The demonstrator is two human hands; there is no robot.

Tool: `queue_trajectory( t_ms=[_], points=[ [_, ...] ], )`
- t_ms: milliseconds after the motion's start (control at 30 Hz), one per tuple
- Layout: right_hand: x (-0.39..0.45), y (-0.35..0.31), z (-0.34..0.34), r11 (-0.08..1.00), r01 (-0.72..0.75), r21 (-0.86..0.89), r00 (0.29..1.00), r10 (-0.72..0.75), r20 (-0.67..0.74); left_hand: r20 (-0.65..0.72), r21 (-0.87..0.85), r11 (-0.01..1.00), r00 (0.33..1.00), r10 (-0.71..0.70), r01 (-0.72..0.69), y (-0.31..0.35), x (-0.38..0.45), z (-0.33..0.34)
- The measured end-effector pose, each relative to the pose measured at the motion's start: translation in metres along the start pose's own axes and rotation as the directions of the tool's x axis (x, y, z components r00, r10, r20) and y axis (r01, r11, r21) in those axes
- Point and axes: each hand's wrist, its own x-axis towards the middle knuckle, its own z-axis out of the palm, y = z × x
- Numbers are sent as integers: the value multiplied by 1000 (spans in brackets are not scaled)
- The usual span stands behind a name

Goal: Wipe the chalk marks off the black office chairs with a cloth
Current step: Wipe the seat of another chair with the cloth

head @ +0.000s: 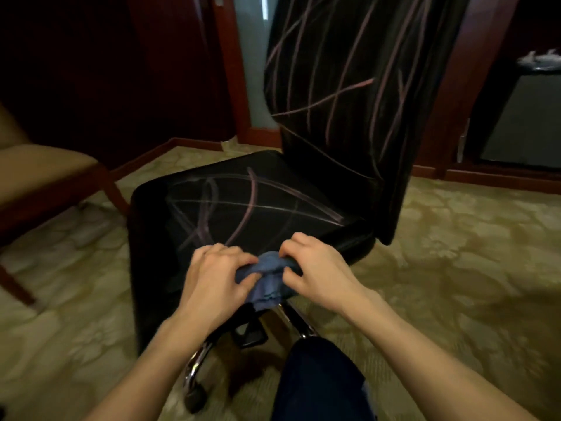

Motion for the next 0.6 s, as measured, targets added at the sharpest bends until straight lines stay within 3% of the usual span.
queue_trajectory(
  t_ms=[167, 367, 467, 600],
  points=[
    [21, -64, 32, 968, 251, -28, 965, -252, -67, -171, 56, 984, 973, -157, 168, -43, -71, -22],
    [20, -98, 72, 966, 258, -25, 963, -259, -77, -238, -229, 943, 926, -294, 241, -64, -115, -2],
    [25, -98, 74, 959, 283, -31, 955, -285, -87, -312, -228, 935, 889, -335, 273, -57, -120, 1],
    [39, -102, 80, 958, 276, -80, 958, -281, -65, -265, -157, 943, 907, -328, 295, -70, -106, -4]
  ],
)
